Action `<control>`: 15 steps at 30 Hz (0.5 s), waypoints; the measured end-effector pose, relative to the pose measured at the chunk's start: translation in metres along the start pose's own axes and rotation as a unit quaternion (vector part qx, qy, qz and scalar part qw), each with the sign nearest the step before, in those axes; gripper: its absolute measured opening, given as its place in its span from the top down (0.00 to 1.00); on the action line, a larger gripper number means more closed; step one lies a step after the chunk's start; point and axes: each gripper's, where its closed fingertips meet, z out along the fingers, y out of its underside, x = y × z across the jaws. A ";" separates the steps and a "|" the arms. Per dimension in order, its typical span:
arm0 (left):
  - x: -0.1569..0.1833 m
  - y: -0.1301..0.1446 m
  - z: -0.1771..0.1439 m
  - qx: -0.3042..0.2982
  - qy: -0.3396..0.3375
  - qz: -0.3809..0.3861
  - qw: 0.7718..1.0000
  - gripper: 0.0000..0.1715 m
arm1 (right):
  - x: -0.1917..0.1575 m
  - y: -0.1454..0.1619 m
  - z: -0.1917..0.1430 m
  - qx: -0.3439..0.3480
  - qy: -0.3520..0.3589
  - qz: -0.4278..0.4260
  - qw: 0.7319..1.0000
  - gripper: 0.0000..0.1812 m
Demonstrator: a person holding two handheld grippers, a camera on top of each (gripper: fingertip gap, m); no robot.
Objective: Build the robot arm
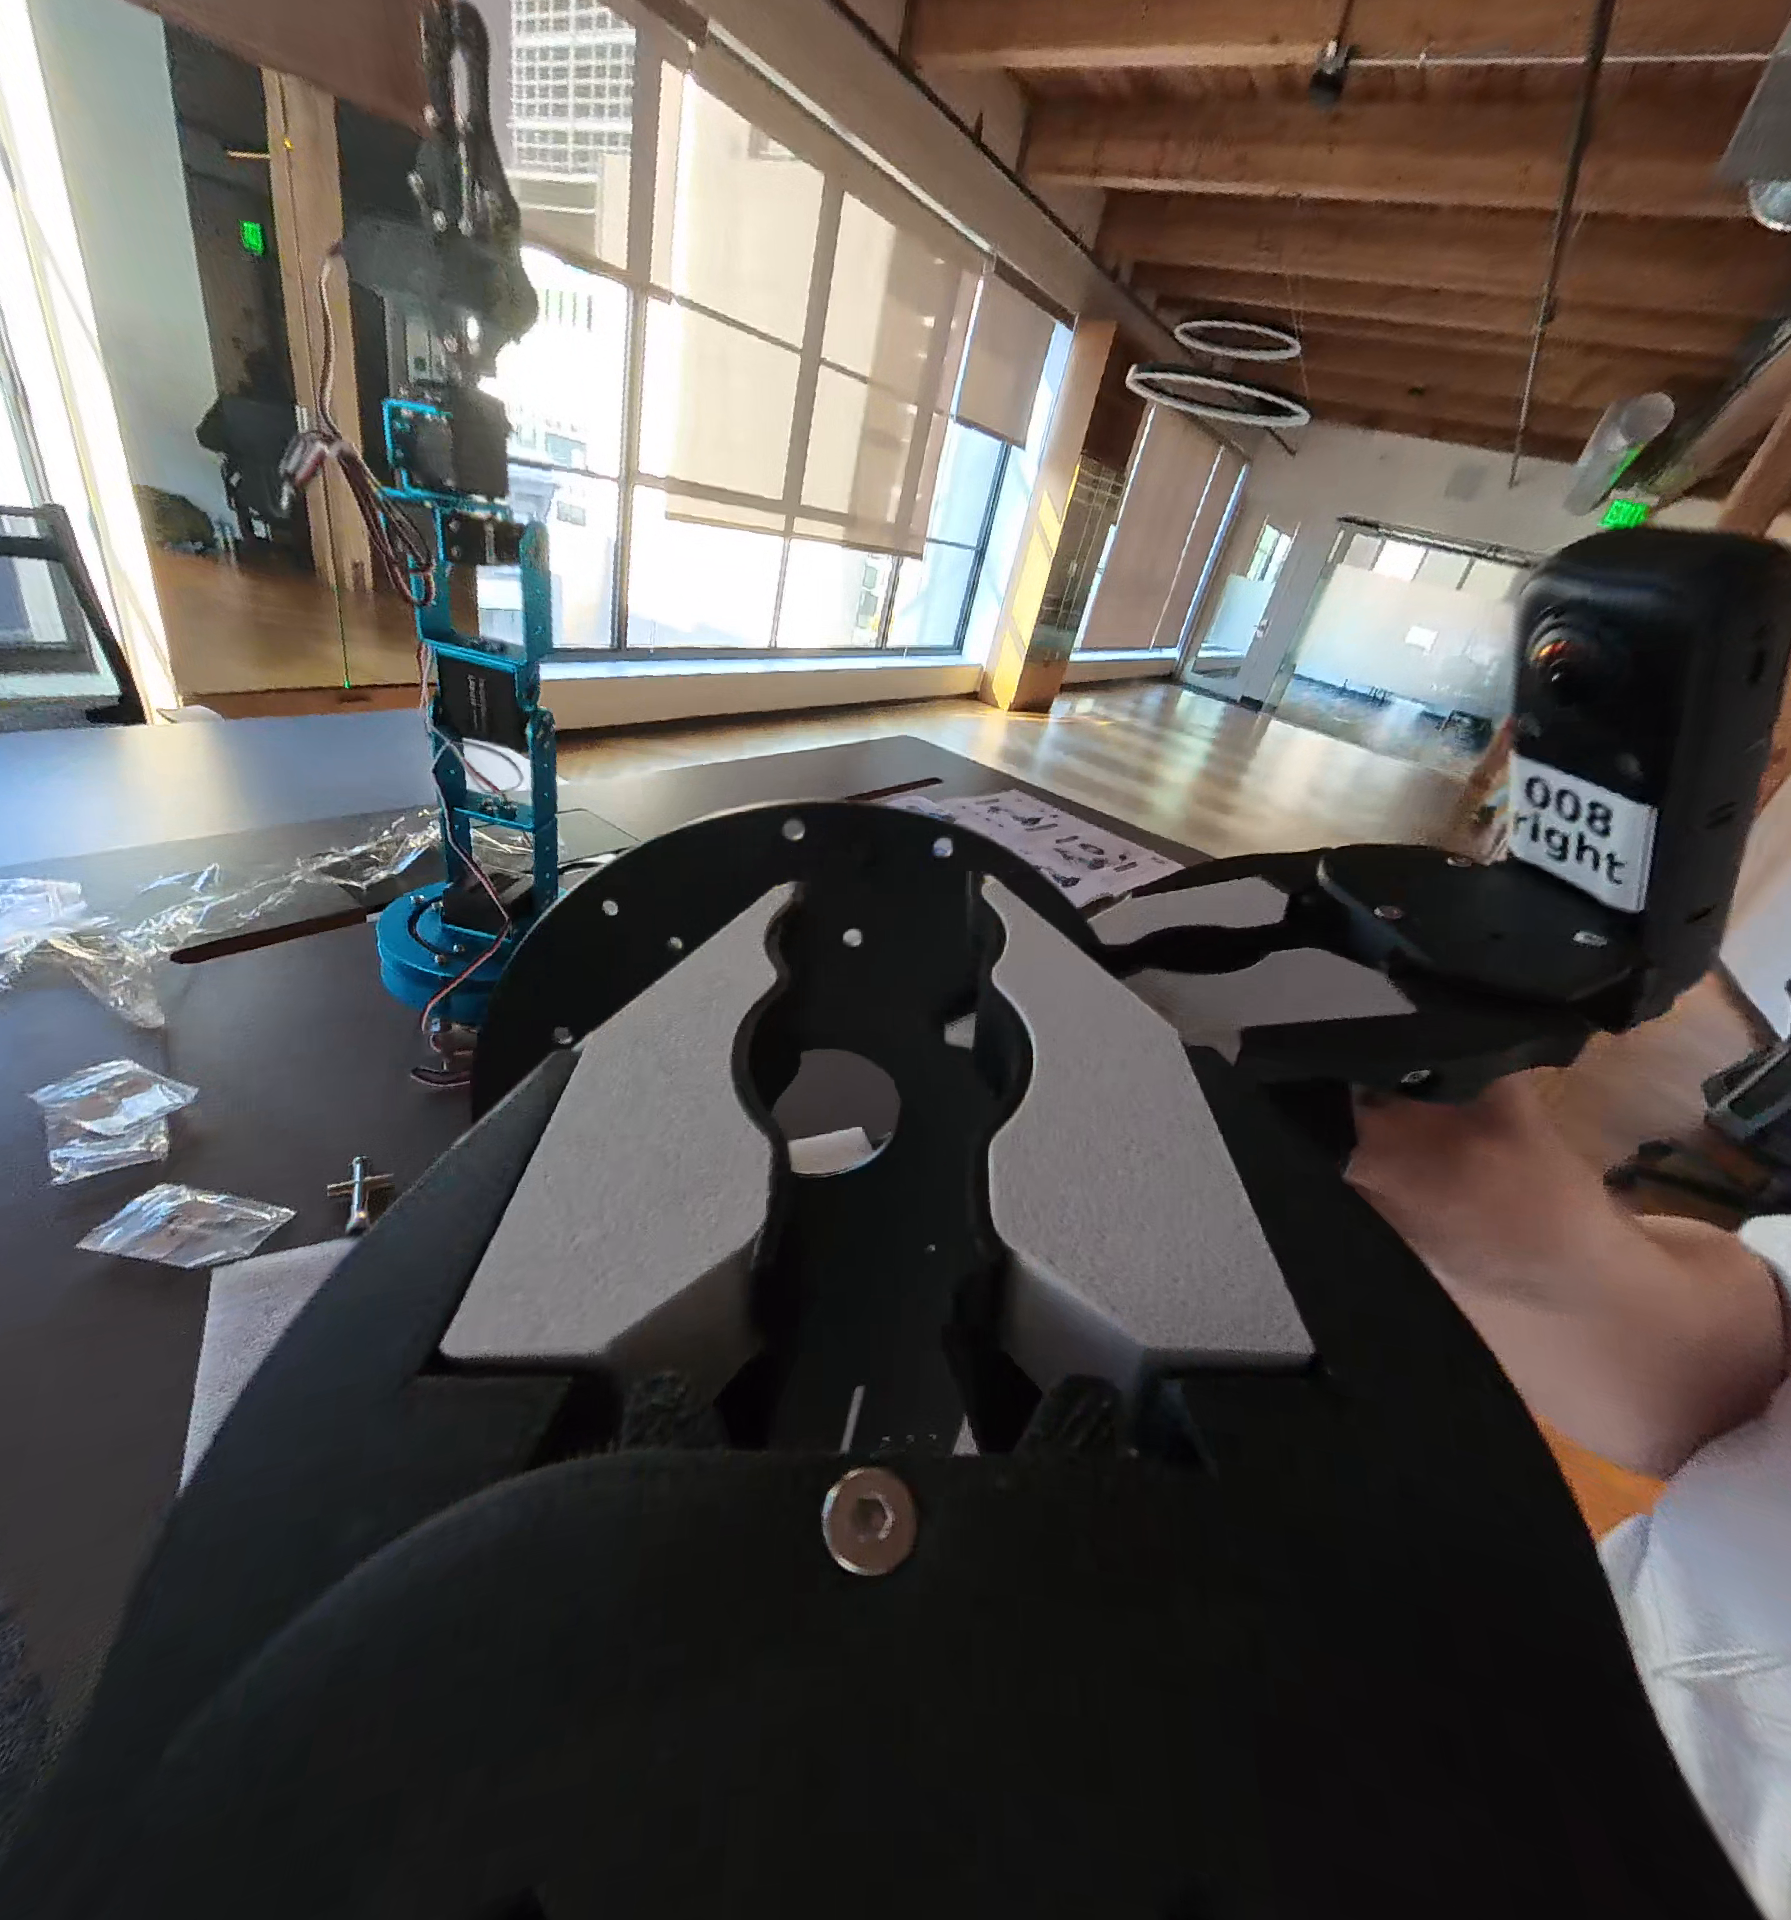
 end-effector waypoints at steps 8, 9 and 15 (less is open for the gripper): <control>-0.005 0.002 0.004 0.013 0.008 0.055 0.998 1.00 | -0.012 -0.002 0.002 0.024 0.013 -0.019 0.999 1.00; -0.005 0.002 0.003 0.012 0.009 0.064 0.998 1.00 | -0.012 -0.002 0.003 0.027 0.016 -0.024 0.999 1.00; -0.006 0.000 -0.002 0.015 -0.003 0.094 0.995 0.96 | -0.018 -0.002 0.002 0.046 0.003 -0.017 0.999 1.00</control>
